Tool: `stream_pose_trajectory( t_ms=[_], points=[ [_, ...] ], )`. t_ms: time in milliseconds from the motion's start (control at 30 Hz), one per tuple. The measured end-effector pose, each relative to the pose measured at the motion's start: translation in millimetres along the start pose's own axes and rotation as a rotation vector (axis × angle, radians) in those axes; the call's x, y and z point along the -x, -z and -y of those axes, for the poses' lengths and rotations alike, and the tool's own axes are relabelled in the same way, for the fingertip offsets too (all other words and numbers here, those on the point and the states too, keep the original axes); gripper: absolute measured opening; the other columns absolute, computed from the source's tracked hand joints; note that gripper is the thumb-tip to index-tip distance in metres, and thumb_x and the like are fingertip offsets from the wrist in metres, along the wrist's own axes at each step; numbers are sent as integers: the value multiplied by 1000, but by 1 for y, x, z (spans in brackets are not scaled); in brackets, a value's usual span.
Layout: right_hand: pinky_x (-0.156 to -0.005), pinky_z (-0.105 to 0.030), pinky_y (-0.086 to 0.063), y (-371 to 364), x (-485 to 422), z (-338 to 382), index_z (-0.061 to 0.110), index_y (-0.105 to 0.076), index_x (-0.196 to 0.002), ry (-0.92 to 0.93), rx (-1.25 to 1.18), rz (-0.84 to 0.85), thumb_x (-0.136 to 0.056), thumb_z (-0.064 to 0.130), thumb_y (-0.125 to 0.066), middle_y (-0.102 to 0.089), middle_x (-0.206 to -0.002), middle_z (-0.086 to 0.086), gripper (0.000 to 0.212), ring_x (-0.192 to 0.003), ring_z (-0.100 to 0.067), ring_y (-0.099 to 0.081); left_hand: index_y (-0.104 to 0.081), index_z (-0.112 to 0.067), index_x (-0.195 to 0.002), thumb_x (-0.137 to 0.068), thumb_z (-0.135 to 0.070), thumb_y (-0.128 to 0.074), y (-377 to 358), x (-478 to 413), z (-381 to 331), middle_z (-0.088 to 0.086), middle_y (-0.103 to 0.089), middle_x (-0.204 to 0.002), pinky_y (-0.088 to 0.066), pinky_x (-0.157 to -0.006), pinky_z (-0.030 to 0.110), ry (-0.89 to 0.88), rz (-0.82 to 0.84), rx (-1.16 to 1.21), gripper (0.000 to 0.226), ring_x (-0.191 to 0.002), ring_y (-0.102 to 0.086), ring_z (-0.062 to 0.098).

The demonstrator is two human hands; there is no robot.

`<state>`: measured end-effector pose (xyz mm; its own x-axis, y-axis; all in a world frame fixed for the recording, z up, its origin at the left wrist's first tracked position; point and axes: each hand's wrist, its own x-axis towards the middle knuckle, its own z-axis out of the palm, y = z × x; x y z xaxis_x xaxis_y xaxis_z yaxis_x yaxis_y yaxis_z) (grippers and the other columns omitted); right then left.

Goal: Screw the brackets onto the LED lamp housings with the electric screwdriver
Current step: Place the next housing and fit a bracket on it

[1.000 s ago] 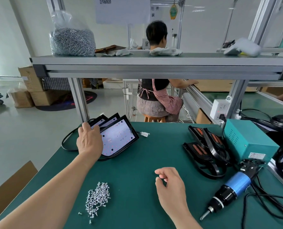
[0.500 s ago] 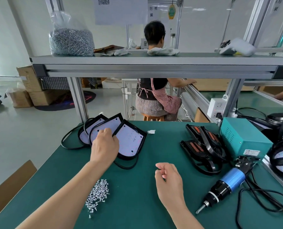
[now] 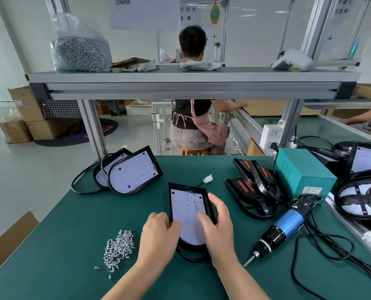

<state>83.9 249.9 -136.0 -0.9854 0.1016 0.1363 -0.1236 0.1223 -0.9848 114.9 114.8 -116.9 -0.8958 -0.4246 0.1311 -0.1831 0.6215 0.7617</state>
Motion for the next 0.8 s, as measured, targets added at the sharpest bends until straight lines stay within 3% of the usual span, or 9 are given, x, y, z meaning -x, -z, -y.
stream_pose_trajectory(
  t_ms=[167,267,367,433,533,600,733,800],
  points=[
    [-114,-13,-28,5,9,0,16,-60,-133,67,274,66,-81,-17,-44,-54,-141,9,64,-131,-3,-46,-33,-12,-61,-86,-20,-66,-3,18,15,0,-42,-78,-29,-54,21,-54,35,-40,42,-61,-38,12],
    [-118,-14,-23,8,14,-1,13,-58,-140,119,377,63,-82,-18,-40,-46,-149,11,68,-142,-6,-40,-30,-13,-59,-83,-15,-69,-1,23,20,-2,-40,-76,-32,-57,21,-96,79,-29,45,-63,-38,13],
    [-111,-15,-32,9,18,4,23,-51,-147,160,434,30,-88,-10,-44,-29,-158,17,68,-144,-4,-35,-30,-14,-55,-80,-9,-72,1,28,24,-5,-43,-78,-33,-65,17,-159,114,-15,49,-76,-45,16],
    [-103,-7,-29,12,18,6,29,-46,-150,163,473,28,-92,-5,-45,-20,-164,15,68,-143,-2,-33,-29,-15,-54,-78,-7,-72,2,31,25,-5,-46,-81,-33,-67,17,-176,121,-8,49,-83,-47,18],
    [-108,0,-14,18,13,5,17,-42,-153,100,510,73,-93,-9,-40,-32,-163,5,66,-147,-7,-32,-28,-15,-54,-78,-7,-72,2,34,28,-5,-45,-78,-32,-66,16,-199,114,0,50,-81,-46,17],
    [-115,-9,-14,20,11,5,11,-39,-155,68,550,84,-93,-11,-37,-33,-163,1,65,-149,-11,-30,-31,-14,-56,-82,-14,-73,1,35,28,-5,-46,-76,-32,-67,17,-195,88,17,49,-80,-46,17],
    [-119,-18,-16,20,14,4,10,-33,-158,74,666,130,-93,-9,-38,-27,-166,0,68,-151,-14,-27,-51,-13,-72,-88,-39,-67,-3,30,18,-4,-53,-79,-34,-68,25,-87,-22,110,35,-85,-51,17],
    [-117,-23,-24,21,16,7,11,-33,-157,69,763,155,-92,-6,-39,-29,-164,-1,67,-147,-20,-36,-57,-20,-95,-90,-39,-65,-3,26,12,-7,-58,-82,-36,-70,30,-39,-19,168,22,-86,-55,18]
  ],
)
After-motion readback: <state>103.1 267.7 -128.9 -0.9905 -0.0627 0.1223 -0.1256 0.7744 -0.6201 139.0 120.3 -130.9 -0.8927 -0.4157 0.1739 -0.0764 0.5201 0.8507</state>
